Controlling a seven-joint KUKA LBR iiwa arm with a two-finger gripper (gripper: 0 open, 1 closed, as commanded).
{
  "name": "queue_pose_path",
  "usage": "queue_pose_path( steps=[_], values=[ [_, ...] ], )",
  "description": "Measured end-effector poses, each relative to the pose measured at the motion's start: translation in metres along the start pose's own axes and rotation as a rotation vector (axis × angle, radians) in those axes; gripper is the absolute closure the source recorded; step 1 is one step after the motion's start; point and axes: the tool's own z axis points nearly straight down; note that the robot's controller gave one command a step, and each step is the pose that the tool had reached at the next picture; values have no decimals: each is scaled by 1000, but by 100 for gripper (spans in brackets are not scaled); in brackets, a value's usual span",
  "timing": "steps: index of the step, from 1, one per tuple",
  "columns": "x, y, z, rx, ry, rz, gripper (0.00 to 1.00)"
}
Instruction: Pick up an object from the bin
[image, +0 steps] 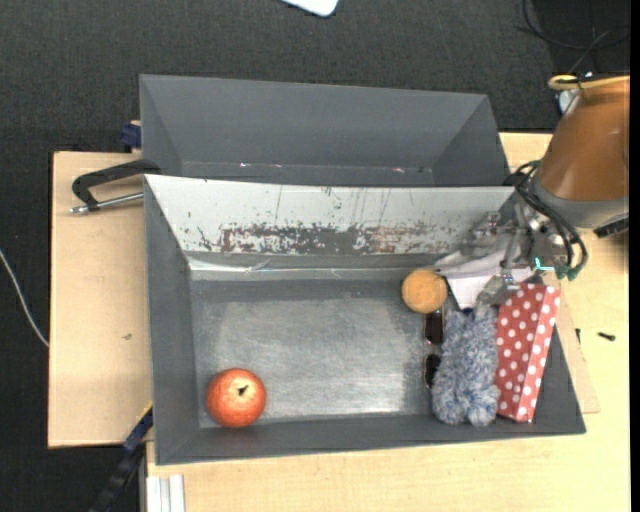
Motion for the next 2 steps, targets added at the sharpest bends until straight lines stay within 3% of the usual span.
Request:
queue_pose_path(
  steps=[1, 2],
  values=[
    [-1, 13, 18, 5, -16, -44, 0],
    [5, 48, 81, 1, -8, -146, 100]
  ],
)
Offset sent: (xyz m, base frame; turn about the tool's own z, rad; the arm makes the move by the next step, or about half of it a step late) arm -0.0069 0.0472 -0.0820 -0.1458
